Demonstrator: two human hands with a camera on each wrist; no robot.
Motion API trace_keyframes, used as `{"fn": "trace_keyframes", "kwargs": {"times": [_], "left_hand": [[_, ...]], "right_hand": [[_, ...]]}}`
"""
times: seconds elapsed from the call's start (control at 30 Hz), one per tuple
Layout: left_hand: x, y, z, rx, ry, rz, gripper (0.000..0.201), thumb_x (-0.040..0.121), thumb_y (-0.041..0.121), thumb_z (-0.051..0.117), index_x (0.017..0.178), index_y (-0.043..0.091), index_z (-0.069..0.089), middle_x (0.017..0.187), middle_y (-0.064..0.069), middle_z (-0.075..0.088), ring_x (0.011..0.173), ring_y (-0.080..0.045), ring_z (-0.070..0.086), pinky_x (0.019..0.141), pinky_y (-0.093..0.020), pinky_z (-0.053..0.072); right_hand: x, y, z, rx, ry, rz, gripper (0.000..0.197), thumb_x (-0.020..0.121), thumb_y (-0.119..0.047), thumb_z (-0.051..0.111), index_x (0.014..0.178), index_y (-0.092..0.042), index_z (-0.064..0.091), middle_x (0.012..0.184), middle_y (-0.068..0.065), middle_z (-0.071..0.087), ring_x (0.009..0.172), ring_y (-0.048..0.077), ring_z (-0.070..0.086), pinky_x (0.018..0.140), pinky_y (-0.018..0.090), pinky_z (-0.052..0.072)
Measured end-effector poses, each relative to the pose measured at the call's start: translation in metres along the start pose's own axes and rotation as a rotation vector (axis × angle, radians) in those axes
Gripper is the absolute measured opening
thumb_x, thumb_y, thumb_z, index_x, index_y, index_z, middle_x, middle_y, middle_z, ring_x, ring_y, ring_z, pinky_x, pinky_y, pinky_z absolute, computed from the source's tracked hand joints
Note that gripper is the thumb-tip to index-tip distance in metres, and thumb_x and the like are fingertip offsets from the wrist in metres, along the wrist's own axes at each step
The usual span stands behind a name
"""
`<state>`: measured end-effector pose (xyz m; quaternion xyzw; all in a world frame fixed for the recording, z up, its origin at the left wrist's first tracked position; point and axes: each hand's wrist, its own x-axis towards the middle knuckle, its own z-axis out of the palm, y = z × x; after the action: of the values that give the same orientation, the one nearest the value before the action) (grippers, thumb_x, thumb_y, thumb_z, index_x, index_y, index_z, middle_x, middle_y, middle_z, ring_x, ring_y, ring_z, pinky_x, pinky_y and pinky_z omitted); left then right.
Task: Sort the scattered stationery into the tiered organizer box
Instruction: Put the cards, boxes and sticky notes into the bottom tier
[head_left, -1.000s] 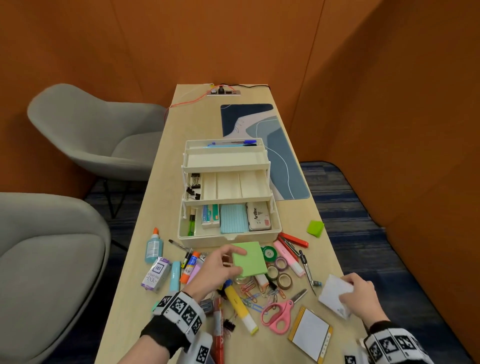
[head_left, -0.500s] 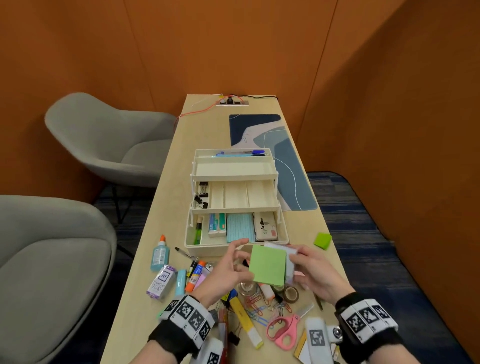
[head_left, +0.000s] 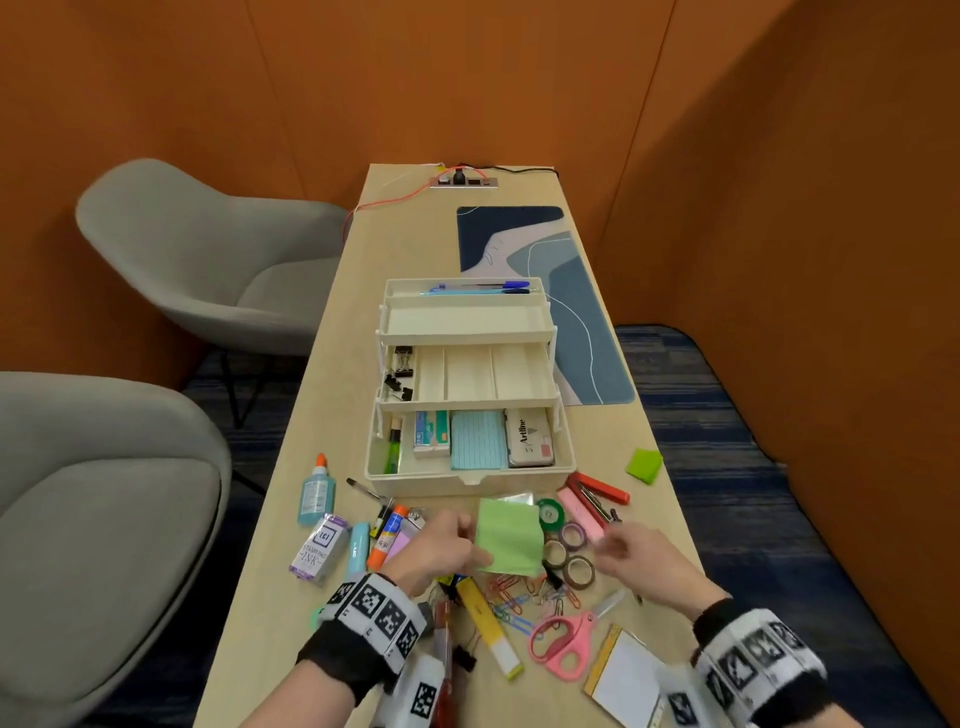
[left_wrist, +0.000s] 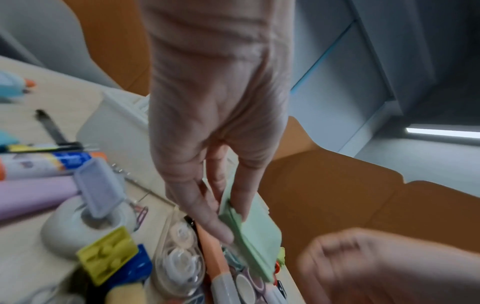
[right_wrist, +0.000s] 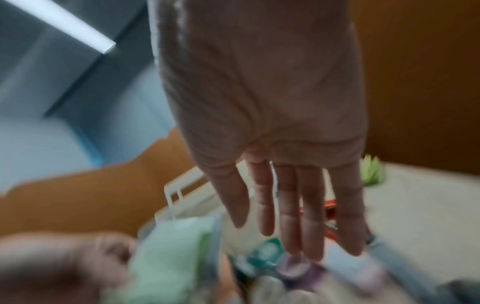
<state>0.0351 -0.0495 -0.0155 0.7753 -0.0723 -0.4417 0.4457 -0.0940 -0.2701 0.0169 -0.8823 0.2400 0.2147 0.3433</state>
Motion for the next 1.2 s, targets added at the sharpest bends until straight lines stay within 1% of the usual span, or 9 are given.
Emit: {"fn": "trace_keyframes", "kwargs": {"times": [0.07, 0.2, 0.4, 0.63, 0.87, 0.93, 1.03, 1.1, 1.2], "left_hand": [[0.003, -0.004, 0.001, -0.069, -0.006, -0.007, 0.030, 0.078, -0.001, 0.068, 0.107, 0.005, 0.065, 0.105, -0.013, 0.070, 0.099, -0.024, 0.067, 0.089, -0.040, 0.055], [0.004, 0.002, 0.008, -0.253, -0.056, -0.027, 0.032, 0.085, -0.007, 0.060, 0.117, -0.001, 0.057, 0.113, -0.014, 0.066, 0.101, -0.025, 0.066, 0.085, -0.035, 0.057], [-0.004, 0.018, 0.010, -0.541, -0.179, -0.064, 0.027, 0.097, -0.001, 0.043, 0.122, 0.000, 0.053, 0.125, -0.019, 0.060, 0.104, -0.026, 0.058, 0.084, -0.035, 0.054], [-0.016, 0.021, 0.003, -0.793, -0.208, -0.087, 0.026, 0.097, -0.002, 0.031, 0.120, 0.000, 0.041, 0.109, -0.030, 0.062, 0.086, -0.036, 0.069, 0.066, -0.034, 0.060], [-0.020, 0.012, -0.007, -0.755, -0.121, -0.077, 0.028, 0.096, 0.003, 0.031, 0.120, -0.003, 0.045, 0.092, -0.022, 0.062, 0.065, -0.022, 0.061, 0.048, -0.025, 0.053], [-0.021, 0.015, -0.008, -0.768, -0.117, -0.053, 0.031, 0.096, 0.004, 0.030, 0.122, -0.003, 0.045, 0.089, -0.020, 0.060, 0.065, -0.021, 0.058, 0.050, -0.027, 0.053], [-0.021, 0.022, -0.005, -0.773, -0.130, -0.017, 0.032, 0.097, 0.005, 0.030, 0.124, -0.001, 0.045, 0.100, -0.021, 0.059, 0.077, -0.024, 0.059, 0.061, -0.031, 0.057], [-0.023, 0.030, 0.000, -0.780, -0.137, 0.007, 0.031, 0.096, 0.005, 0.031, 0.123, 0.002, 0.046, 0.112, -0.021, 0.058, 0.089, -0.027, 0.062, 0.069, -0.035, 0.058], [-0.019, 0.038, 0.007, -0.740, -0.061, 0.026, 0.032, 0.096, 0.005, 0.029, 0.124, 0.003, 0.044, 0.121, -0.023, 0.057, 0.102, -0.033, 0.062, 0.075, -0.036, 0.059]], "right_hand": [[-0.019, 0.022, 0.006, -0.259, -0.079, 0.124, 0.034, 0.076, -0.039, 0.070, 0.097, -0.024, 0.048, 0.105, -0.004, 0.053, 0.093, 0.013, 0.055, 0.069, 0.022, 0.043], [-0.038, 0.054, 0.045, -0.313, -0.129, 0.243, 0.078, 0.058, -0.051, 0.080, 0.117, -0.027, 0.035, 0.118, -0.001, 0.041, 0.104, 0.016, 0.044, 0.088, 0.032, 0.046], [-0.039, 0.057, 0.055, -0.240, -0.041, 0.283, 0.065, 0.059, -0.045, 0.081, 0.105, -0.027, 0.039, 0.111, -0.002, 0.043, 0.102, 0.015, 0.040, 0.088, 0.030, 0.045], [-0.030, 0.061, 0.050, -0.076, -0.121, 0.359, 0.064, 0.062, -0.032, 0.084, 0.105, -0.023, 0.038, 0.105, -0.004, 0.050, 0.101, 0.014, 0.051, 0.083, 0.027, 0.045], [-0.036, 0.036, 0.008, -0.038, -0.395, 0.206, 0.041, 0.087, -0.021, 0.053, 0.124, -0.031, 0.038, 0.117, -0.005, 0.054, 0.098, 0.008, 0.058, 0.075, 0.020, 0.050], [-0.039, 0.018, -0.013, 0.071, -0.384, 0.149, 0.036, 0.091, -0.018, 0.048, 0.125, -0.029, 0.042, 0.115, -0.002, 0.057, 0.088, 0.010, 0.061, 0.061, 0.020, 0.052], [-0.033, -0.012, -0.027, 0.434, -0.088, 0.000, 0.028, 0.091, -0.009, 0.054, 0.116, -0.020, 0.049, 0.105, 0.009, 0.066, 0.076, 0.026, 0.067, 0.052, 0.025, 0.052], [-0.019, -0.036, -0.021, 0.684, 0.052, -0.039, 0.026, 0.091, -0.004, 0.054, 0.116, -0.012, 0.050, 0.110, 0.013, 0.065, 0.079, 0.029, 0.070, 0.054, 0.030, 0.057], [0.007, -0.070, 0.002, 0.918, 0.036, -0.021, 0.029, 0.097, -0.004, 0.041, 0.123, -0.012, 0.050, 0.118, 0.013, 0.062, 0.094, 0.029, 0.068, 0.064, 0.035, 0.059]]}}
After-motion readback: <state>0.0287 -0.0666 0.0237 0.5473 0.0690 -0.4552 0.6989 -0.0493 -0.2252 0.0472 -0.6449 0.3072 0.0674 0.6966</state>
